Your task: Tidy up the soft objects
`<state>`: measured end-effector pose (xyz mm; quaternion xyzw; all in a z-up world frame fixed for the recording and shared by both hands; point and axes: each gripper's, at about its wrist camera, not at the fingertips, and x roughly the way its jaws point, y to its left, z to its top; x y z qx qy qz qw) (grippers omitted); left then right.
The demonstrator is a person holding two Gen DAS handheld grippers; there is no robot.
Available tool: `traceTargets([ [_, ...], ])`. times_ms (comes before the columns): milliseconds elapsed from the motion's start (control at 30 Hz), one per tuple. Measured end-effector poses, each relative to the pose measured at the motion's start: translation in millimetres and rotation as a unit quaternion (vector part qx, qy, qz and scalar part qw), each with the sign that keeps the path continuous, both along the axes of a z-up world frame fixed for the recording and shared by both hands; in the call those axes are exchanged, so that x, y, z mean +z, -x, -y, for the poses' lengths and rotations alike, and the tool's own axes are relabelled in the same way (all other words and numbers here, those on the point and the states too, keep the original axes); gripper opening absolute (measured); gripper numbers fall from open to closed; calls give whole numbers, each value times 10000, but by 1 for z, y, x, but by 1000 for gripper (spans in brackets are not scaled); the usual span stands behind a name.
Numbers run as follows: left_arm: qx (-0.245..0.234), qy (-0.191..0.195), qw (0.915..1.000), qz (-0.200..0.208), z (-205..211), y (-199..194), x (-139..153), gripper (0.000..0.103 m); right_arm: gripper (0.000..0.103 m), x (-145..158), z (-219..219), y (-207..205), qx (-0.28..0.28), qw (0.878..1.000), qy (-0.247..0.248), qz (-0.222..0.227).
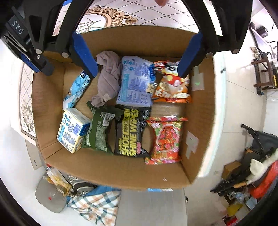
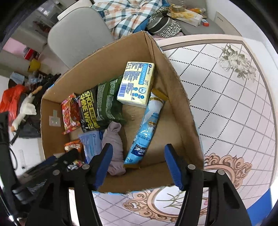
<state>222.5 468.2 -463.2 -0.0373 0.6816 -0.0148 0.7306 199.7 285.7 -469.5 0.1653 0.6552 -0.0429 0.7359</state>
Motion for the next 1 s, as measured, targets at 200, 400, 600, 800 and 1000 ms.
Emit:
traceTargets([
  [200, -27, -291, 9985, 452, 6, 13, 22, 95, 83, 20, -7, 8, 604, 9966, 534, 178],
  [400, 66, -397, 9956, 852, 9, 29, 49, 102, 98, 39, -10, 16, 985, 9918, 775, 264],
  [600, 203, -364, 9927, 1130, 9, 42, 72, 102, 103, 56, -11, 24, 1106, 9899, 817, 353],
  [800, 184, -336, 9894, 1398, 12, 58, 104, 102, 103, 80, -8, 36, 1149, 9887, 785, 551],
  [1000, 159, -283, 9835, 1779, 18, 91, 146, 102, 103, 123, -2, 64, 1175, 9865, 714, 884],
])
